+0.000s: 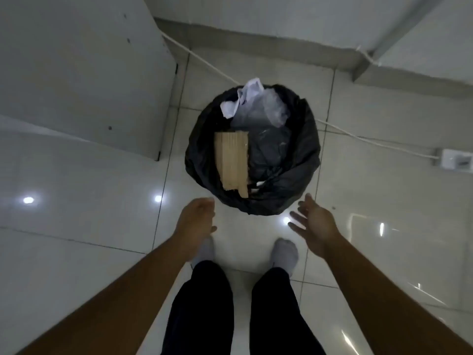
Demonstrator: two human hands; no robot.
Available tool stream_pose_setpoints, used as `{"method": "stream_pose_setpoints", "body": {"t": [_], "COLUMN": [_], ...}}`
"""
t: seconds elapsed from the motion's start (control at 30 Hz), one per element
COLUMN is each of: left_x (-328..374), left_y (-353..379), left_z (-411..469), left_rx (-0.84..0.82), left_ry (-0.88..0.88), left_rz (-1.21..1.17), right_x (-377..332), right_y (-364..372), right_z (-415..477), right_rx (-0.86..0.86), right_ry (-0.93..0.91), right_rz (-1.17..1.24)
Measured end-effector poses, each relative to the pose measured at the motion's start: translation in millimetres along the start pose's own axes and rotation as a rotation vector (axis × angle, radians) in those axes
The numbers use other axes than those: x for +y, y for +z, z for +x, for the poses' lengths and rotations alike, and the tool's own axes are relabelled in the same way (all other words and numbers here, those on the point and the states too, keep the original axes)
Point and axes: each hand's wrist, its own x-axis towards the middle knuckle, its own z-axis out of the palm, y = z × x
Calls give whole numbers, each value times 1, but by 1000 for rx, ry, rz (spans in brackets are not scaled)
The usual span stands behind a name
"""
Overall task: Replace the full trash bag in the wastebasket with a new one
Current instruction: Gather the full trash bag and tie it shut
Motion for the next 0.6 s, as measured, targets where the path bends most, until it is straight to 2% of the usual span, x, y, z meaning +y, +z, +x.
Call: {"method": "stream_pose_setpoints", "body": {"t": [0.1,0.23,0.37,0.6], "left_x": [-12,-31,-36,-36], "left_y": [4,-1,-4,-9], "left_z": [40,68,64,51], "left_rx": [-18,-110,-217,-168], "left_ry": [-72,-142,-143,-180], "left_rz": [-111,-317,-370,-410], "right_x": [11,30,34,31], "right_y": [3,1,-1,-11], "right_z": [37,57,49,40], "right_rx": [38,-27,-84,-157], "right_ry": [-9,34,57,47], "right_rz": [45,88,123,298]}}
